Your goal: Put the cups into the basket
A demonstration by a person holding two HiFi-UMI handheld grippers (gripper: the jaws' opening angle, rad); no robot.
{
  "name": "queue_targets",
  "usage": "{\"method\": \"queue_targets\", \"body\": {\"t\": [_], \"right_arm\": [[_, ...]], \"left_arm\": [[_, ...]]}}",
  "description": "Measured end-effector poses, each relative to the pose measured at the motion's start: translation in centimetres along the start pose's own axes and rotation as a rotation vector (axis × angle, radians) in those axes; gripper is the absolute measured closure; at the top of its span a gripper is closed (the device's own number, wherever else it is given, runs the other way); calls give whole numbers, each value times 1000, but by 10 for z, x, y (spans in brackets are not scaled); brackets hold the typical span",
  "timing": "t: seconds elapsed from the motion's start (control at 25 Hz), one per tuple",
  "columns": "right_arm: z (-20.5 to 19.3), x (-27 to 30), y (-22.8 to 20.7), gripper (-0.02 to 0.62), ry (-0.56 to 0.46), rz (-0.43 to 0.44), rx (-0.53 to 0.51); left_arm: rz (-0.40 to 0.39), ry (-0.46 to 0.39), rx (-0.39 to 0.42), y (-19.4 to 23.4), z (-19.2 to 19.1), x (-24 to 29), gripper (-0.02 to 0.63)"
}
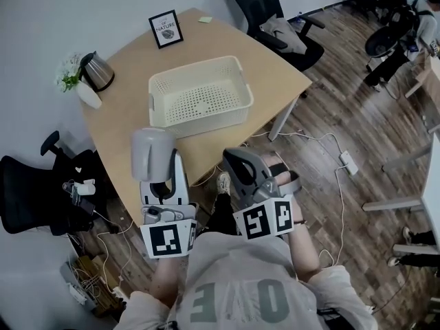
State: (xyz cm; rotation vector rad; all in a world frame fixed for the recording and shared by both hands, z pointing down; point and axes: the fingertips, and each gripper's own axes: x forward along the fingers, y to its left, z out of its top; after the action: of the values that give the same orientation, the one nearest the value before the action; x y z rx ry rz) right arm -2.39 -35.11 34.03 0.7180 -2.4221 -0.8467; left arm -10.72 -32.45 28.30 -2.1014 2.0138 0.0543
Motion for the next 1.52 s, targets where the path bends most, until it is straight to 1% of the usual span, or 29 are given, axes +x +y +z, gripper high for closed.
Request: {"method": "queue_targets", "body": {"t": [0.16,0.32,0.44,0.64,0.88,0.96,1.08,1.12,1.2,1.32,1.44,1.52], "right_arm": [[-4,26,-10,597,-4,15,5],[-17,68,-22,597,26,61,-20],[-19,97,-40,597,30,81,-49],[-17,144,-78,597,14,83,-34],[-22,200,-90,597,24,152,-35],[-25,217,-95,597,22,137,-3],[-34,237,-104,597,38,82,73],[-39,242,-105,597,48,84,84],[-46,247,-104,597,54,119,102],[-52,251,-112,597,31,163,163],[-60,255,-121,597,22,176,164],[-65,255,-124,597,15,192,161]], "left_arm": [[-1,13,-13,10,-16,29,565],[11,26,-21,28,-32,69,565],[15,18,-31,47,-35,101,565],[54,13,-48,78,-42,146,565],[28,52,-62,102,-71,185,565],[40,66,-81,111,-81,195,565],[57,82,-115,119,-92,208,565],[61,93,-123,120,-96,211,565],[70,115,-141,118,-101,216,565],[85,132,-126,115,-103,223,565],[115,157,-121,108,-110,230,565],[117,183,-92,101,-114,233,565]]}}
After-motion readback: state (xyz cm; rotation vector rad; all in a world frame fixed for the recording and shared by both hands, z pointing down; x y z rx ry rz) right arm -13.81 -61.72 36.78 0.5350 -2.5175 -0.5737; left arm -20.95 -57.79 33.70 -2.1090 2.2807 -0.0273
